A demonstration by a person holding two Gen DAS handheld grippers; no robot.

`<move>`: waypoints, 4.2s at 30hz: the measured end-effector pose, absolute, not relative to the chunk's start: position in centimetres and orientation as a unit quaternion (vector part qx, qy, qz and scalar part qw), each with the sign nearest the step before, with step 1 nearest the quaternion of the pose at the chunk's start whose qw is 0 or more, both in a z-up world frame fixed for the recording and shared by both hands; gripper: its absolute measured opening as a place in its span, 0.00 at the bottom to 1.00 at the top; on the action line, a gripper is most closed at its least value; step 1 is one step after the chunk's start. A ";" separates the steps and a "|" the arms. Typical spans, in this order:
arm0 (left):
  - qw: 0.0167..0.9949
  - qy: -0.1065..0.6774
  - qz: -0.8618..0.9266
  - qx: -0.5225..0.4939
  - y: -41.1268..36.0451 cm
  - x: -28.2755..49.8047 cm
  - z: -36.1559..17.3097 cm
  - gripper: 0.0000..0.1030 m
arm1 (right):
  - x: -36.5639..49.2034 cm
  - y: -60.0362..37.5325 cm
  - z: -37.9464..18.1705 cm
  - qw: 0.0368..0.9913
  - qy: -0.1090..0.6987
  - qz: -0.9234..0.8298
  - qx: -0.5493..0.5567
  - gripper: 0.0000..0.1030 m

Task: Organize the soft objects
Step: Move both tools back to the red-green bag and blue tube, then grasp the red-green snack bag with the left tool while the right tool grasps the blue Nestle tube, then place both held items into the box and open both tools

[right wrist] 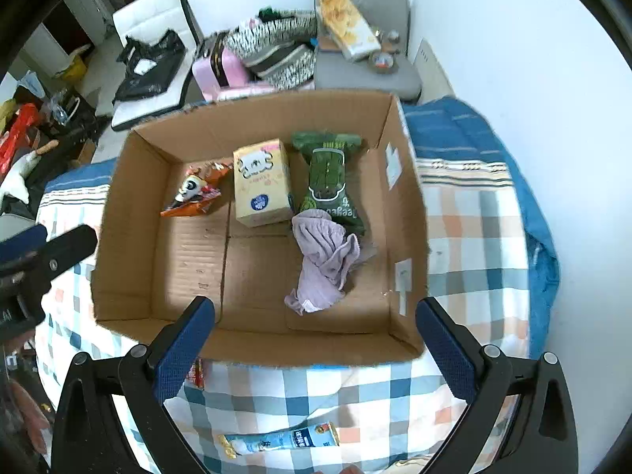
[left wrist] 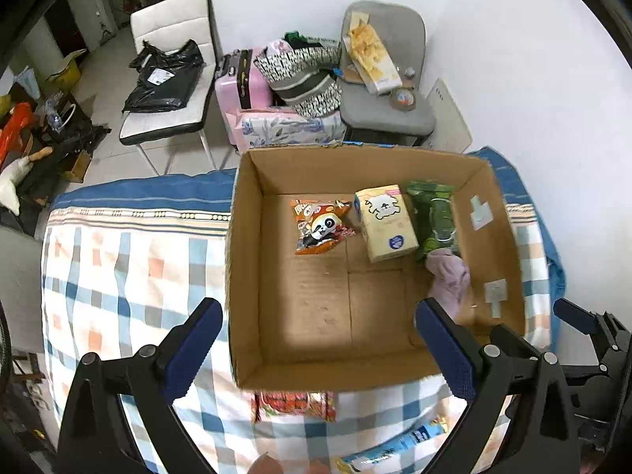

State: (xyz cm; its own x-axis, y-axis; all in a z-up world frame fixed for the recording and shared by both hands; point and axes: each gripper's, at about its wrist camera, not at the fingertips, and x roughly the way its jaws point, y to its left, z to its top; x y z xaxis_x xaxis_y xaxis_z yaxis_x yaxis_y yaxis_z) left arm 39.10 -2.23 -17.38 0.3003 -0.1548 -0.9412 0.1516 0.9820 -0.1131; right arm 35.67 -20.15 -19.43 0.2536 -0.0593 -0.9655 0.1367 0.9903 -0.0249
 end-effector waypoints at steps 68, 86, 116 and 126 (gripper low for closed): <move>0.671 0.710 0.027 -0.212 7.4 25.6 -37.7 0.27 | 18.7 -20.7 -38.5 0.639 0.720 -0.081 0.260 0.21; 0.620 0.750 0.065 -0.222 9.2 29.5 -40.7 0.68 | 20.5 -20.5 -38.1 0.630 0.732 -0.055 0.253 0.33; 0.691 0.723 0.002 -0.003 -5.1 21.3 -41.8 0.48 | 20.1 -18.0 -40.5 0.617 0.778 -0.034 0.111 0.19; 0.735 0.677 -0.027 0.019 -6.9 19.0 -36.1 0.43 | 18.8 -15.0 -35.8 0.666 0.741 -0.009 0.086 0.16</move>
